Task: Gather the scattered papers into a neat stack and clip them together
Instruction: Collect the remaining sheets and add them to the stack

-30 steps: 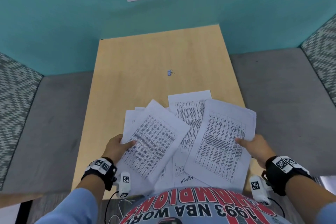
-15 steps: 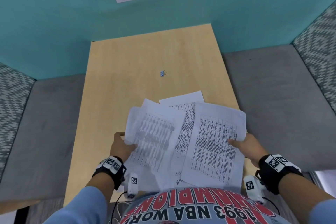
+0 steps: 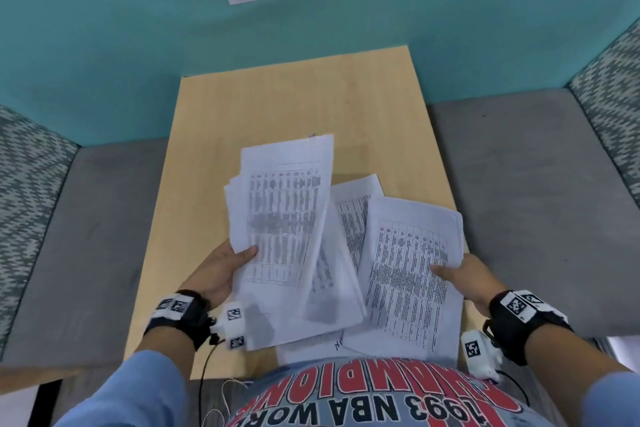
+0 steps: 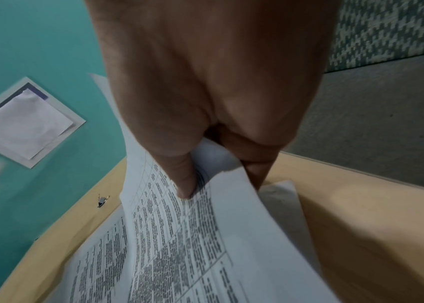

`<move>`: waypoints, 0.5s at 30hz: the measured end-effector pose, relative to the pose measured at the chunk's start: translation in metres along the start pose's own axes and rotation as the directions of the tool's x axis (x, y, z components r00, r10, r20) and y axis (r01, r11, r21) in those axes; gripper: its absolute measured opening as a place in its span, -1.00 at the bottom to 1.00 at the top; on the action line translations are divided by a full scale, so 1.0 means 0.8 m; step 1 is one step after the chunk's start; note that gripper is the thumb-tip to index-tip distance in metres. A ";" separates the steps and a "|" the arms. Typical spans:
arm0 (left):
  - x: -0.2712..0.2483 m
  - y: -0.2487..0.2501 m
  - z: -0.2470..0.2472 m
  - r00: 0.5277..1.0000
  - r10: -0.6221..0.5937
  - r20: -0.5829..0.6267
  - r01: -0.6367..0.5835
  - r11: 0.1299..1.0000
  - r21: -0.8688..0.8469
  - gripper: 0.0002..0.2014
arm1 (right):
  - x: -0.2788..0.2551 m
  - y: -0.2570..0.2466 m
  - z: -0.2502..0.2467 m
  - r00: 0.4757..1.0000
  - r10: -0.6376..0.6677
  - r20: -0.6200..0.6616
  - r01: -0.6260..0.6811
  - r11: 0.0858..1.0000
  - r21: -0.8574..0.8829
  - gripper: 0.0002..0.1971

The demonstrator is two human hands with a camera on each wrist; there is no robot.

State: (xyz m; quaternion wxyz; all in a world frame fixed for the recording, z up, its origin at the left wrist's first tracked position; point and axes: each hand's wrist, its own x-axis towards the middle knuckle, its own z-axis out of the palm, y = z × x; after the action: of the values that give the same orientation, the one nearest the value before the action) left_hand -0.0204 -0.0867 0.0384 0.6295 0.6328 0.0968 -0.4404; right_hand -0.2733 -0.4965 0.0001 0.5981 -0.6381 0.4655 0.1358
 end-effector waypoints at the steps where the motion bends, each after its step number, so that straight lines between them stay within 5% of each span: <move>1: 0.008 -0.009 0.019 0.999 -0.009 -0.036 0.012 0.997 0.079 -0.60 | -0.001 0.000 -0.002 1.000 -0.001 0.002 0.001 1.000 0.010 -0.95; 5: 0.040 -0.051 0.079 0.968 0.023 -0.250 0.077 0.920 0.385 -0.74 | -0.004 0.002 -0.008 0.999 0.021 0.038 -0.024 0.997 0.068 -0.79; 8: 0.043 -0.070 0.123 0.968 0.082 -0.237 0.065 0.831 0.553 -0.76 | 0.002 0.013 -0.011 0.999 0.039 0.038 -0.040 0.999 0.025 -0.73; 15: 0.053 -0.074 0.161 0.982 0.030 -0.186 0.068 0.864 0.499 -0.36 | 0.010 0.019 -0.012 0.995 0.047 0.088 -0.043 0.998 -0.046 -0.73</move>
State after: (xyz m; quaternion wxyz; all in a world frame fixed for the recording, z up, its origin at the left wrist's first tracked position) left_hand -0.0918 -0.2074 -0.0091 0.4265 0.8125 0.0437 -0.3949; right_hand -0.2845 -0.5066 -0.0134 0.6007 -0.6338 0.4497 0.1880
